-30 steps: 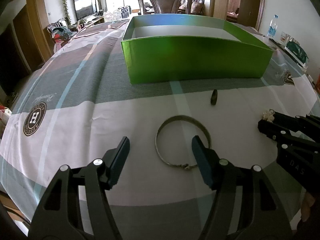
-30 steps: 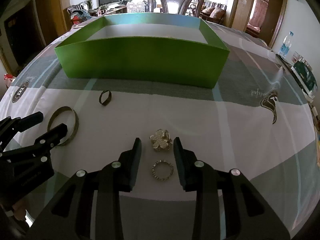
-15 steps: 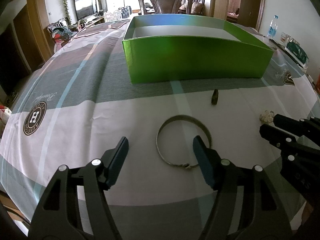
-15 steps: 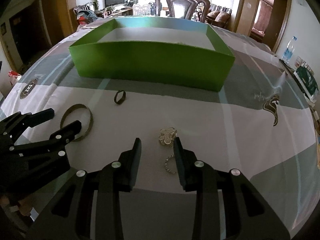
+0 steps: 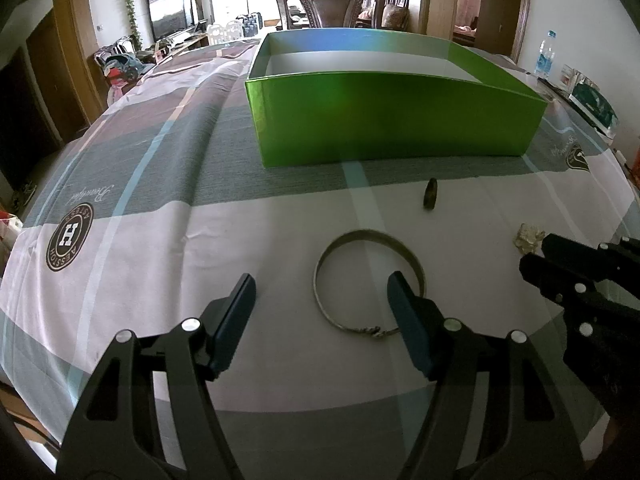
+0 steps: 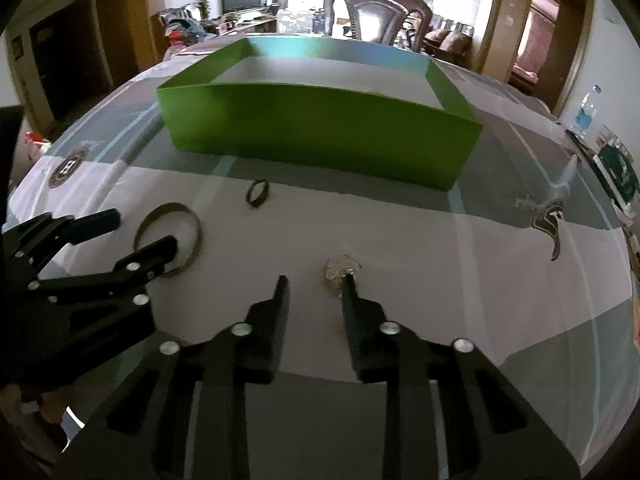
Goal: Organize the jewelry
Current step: 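Move the right tool to the white flower brooch while the left tool reaches the silver bangle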
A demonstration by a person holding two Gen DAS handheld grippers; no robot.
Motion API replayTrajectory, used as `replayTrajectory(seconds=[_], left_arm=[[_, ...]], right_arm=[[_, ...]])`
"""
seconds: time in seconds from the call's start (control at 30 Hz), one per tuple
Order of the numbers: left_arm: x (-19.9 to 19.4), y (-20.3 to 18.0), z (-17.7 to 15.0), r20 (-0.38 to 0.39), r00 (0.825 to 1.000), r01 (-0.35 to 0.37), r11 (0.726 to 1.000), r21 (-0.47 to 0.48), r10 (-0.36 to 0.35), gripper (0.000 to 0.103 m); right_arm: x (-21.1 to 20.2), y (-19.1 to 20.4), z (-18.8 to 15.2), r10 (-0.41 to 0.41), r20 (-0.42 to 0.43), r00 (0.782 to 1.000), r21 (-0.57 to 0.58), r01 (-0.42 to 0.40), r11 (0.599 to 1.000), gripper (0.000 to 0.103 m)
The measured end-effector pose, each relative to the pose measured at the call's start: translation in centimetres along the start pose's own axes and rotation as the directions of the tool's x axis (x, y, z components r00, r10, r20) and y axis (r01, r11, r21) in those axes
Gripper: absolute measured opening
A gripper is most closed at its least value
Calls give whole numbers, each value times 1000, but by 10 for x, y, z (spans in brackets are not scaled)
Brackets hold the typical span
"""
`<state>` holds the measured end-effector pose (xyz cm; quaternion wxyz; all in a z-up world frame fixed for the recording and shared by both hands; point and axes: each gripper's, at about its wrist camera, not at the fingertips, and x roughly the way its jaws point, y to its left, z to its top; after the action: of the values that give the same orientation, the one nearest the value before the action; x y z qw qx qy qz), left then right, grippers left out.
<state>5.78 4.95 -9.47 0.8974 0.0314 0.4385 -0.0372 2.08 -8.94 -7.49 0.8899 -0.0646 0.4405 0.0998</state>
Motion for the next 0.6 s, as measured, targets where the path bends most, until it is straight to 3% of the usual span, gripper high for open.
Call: replayTrajectory(seconds=[0.1, 0.2, 0.27, 0.37, 0.6], left_arm=[[0, 3, -1, -4, 1000, -1, 1000, -7, 1, 67], [-2, 7, -1, -3, 1000, 0, 1000, -13, 0, 56], [-3, 8, 0, -2, 1000, 1, 1000, -13, -1, 39], [-3, 12, 2, -5, 1000, 7, 1000, -21, -7, 23], [-6, 4, 4, -17, 999, 33, 999, -5, -33, 20]], right_arm=[[-2, -2, -1, -7, 4, 1000, 4, 7, 1000, 26], [2, -11, -2, -28, -8, 1000, 37, 28, 999, 26], [4, -22, -3, -38, -20, 999, 73, 40, 997, 26], [5, -35, -4, -49, -25, 998, 113, 52, 992, 26], [0, -65, -4, -91, -20, 996, 206, 94, 974, 27]])
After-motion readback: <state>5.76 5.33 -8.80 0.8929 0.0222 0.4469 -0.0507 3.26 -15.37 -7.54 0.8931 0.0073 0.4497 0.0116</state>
